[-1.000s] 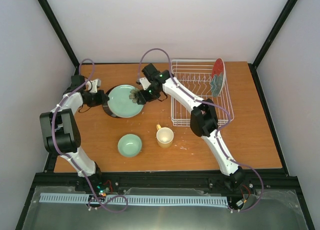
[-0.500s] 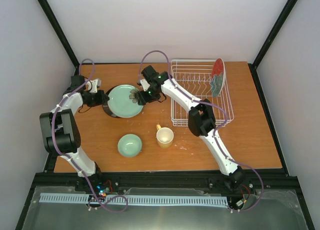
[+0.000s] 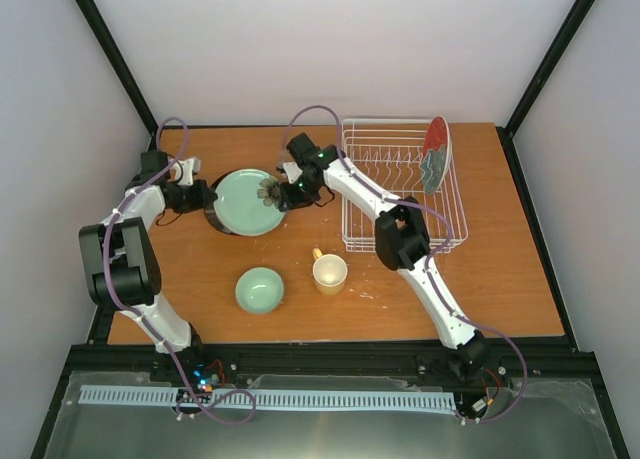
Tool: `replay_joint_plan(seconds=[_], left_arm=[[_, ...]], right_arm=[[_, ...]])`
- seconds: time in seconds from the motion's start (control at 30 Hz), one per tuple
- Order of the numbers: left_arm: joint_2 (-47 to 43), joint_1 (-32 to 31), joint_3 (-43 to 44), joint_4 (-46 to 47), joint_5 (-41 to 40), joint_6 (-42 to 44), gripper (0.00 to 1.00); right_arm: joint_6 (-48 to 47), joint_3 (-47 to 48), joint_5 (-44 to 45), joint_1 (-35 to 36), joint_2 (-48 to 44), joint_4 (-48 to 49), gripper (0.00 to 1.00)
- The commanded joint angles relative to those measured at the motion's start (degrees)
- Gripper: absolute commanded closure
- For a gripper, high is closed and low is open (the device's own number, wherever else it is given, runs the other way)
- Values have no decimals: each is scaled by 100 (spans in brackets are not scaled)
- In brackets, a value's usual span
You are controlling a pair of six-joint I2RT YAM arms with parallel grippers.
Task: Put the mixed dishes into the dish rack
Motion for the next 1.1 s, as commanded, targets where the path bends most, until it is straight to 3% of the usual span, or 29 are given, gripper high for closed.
replay_joint_plan(seconds=[0.0, 0.07, 0.1, 0.47, 0.63, 0.93, 1.0, 1.07], left_arm=[[-56, -51, -61, 256, 385, 78, 99], [-27, -50, -98, 337, 433, 38, 99], [-10, -51, -117, 376, 458, 24, 99], [249, -63, -219, 761, 728, -190, 99], [301, -64, -172, 721, 558, -125, 71], [413, -54, -269, 779, 389, -49, 41], [430, -52, -297, 825, 360, -8, 37], [498, -56, -307, 886, 416, -4, 41]], right_arm=[[191, 54, -970, 0, 73, 572, 83], [215, 54, -1063, -28, 78, 641, 95], [181, 62, -1059, -30, 67, 644, 97], [52, -268, -1272, -31, -265, 903, 97], [-74, -314, -1295, -31, -372, 877, 97], [-144, -526, -1401, -69, -553, 886, 97], [-137, -631, -1457, -89, -610, 942, 97], [-129, -661, -1463, -101, -628, 952, 97]])
